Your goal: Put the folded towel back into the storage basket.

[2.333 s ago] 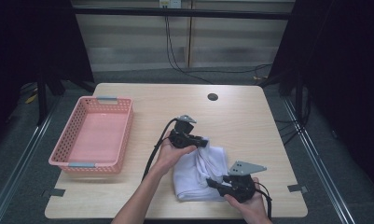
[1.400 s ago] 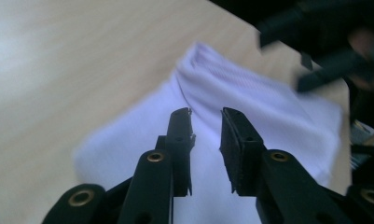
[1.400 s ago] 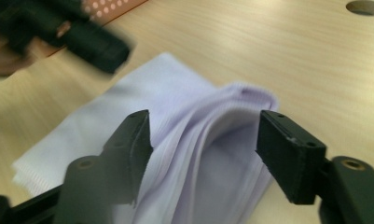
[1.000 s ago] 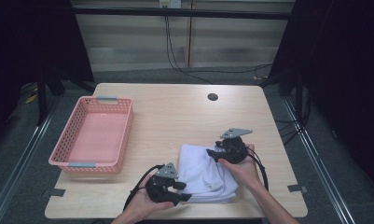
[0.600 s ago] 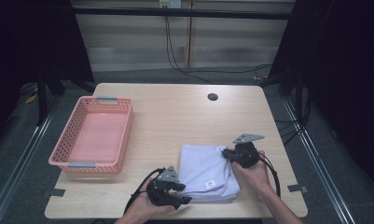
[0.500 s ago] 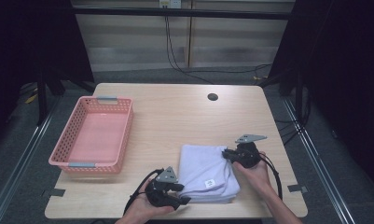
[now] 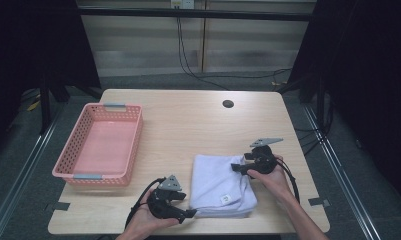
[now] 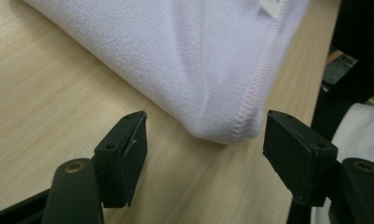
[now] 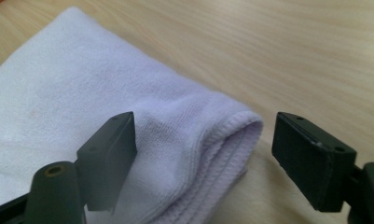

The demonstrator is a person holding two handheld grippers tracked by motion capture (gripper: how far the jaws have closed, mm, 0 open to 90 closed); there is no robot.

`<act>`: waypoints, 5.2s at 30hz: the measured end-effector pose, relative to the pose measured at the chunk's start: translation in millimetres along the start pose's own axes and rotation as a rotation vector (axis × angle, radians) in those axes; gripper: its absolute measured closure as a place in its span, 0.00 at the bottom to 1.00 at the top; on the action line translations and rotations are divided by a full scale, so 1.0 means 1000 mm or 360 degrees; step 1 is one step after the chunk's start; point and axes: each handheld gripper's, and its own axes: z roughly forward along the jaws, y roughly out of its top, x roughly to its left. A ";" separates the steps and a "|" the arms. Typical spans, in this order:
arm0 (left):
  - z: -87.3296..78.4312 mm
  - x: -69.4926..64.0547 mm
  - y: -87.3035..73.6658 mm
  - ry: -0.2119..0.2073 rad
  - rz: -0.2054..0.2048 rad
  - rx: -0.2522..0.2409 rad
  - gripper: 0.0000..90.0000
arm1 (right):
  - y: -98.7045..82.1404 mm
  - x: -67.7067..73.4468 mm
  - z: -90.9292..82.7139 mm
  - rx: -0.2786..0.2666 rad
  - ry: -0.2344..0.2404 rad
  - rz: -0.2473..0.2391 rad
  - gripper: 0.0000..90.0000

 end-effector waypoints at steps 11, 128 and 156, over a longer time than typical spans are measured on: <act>0.015 -0.002 0.009 0.0054 0.0028 0.0037 0.28 | -0.004 -0.005 0.007 0.0050 0.0144 0.0055 0.23; -0.153 0.068 0.046 0.0136 -0.0156 -0.0522 0.77 | 0.193 0.075 0.022 -0.0135 0.0350 -0.0214 0.76; -0.236 0.106 -0.004 0.0318 -0.0328 -0.0676 0.77 | 0.260 0.149 0.072 -0.0071 0.0423 -0.0330 0.76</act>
